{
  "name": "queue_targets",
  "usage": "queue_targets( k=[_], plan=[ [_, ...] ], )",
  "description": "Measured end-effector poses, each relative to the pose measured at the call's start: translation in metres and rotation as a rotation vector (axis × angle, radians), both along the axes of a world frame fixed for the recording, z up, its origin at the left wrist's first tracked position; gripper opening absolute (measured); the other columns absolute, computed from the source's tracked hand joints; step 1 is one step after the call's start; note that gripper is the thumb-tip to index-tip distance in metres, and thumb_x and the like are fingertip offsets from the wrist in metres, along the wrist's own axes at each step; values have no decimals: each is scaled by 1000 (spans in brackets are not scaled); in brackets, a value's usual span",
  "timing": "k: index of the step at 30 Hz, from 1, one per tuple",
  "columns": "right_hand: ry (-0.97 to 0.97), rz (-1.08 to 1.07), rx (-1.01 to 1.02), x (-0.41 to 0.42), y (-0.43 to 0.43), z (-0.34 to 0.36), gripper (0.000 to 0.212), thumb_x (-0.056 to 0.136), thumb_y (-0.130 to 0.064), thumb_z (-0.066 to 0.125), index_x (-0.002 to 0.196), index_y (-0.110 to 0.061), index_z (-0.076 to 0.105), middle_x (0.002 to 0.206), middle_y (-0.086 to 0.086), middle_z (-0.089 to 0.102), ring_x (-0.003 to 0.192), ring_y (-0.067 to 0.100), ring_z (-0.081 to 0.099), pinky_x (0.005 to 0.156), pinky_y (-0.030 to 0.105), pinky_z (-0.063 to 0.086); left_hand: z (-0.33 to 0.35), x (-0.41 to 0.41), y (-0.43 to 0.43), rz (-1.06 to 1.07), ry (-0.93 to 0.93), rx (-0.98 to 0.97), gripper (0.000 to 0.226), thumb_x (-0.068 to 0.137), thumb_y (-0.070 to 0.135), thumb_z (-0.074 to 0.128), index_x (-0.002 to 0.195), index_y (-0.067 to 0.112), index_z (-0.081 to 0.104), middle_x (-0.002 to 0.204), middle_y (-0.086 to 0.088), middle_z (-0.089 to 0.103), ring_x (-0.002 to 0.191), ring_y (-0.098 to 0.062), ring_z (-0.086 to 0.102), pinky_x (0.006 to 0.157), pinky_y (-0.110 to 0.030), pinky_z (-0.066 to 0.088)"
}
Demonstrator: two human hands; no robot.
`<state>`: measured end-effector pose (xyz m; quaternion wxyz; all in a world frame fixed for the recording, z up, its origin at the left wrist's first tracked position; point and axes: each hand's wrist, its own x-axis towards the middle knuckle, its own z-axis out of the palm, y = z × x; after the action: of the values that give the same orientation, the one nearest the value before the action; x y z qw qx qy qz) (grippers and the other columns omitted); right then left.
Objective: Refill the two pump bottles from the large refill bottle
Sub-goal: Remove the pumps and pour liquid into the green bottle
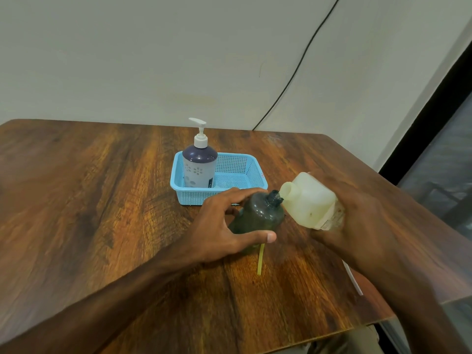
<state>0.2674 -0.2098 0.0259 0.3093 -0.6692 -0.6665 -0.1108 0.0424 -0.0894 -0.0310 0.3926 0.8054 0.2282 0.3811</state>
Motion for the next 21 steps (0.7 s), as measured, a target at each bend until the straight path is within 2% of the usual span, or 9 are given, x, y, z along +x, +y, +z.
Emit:
queue_targets(
  k=[3,7,11,16,21],
  plan=[
    [-8,8,-11,0,0,0,93,53,-12,99,137,-14,59,117,1,67,107,16,51,79,33,43,-1,0,1,0,10,-15,71,73,45,90,137,31,61,130,19,66,125,-1,58,96,-28,57],
    [-24,1,-14,2,2,-1,95,53,-11,99,138,-12,59,121,10,70,104,18,55,73,24,40,-2,0,2,6,26,-32,72,72,49,89,136,32,61,129,21,66,124,0,58,97,-28,57],
    [-22,1,-22,3,2,-1,92,54,-13,99,138,-12,59,121,9,70,106,19,55,79,31,43,-2,0,2,16,29,-39,72,72,49,89,136,33,61,129,22,65,124,2,57,98,-27,57],
    [-20,-21,-42,3,3,2,93,55,-14,98,139,-13,58,124,10,69,113,31,62,83,36,48,-2,1,1,19,28,-47,72,72,52,88,136,35,60,130,23,65,125,2,56,97,-26,57],
    [-25,24,-12,0,3,5,88,53,-8,98,133,-8,62,116,13,71,104,24,60,78,35,46,0,1,0,18,23,-40,71,72,50,89,136,34,61,129,23,65,124,4,56,96,-20,55]
  ],
)
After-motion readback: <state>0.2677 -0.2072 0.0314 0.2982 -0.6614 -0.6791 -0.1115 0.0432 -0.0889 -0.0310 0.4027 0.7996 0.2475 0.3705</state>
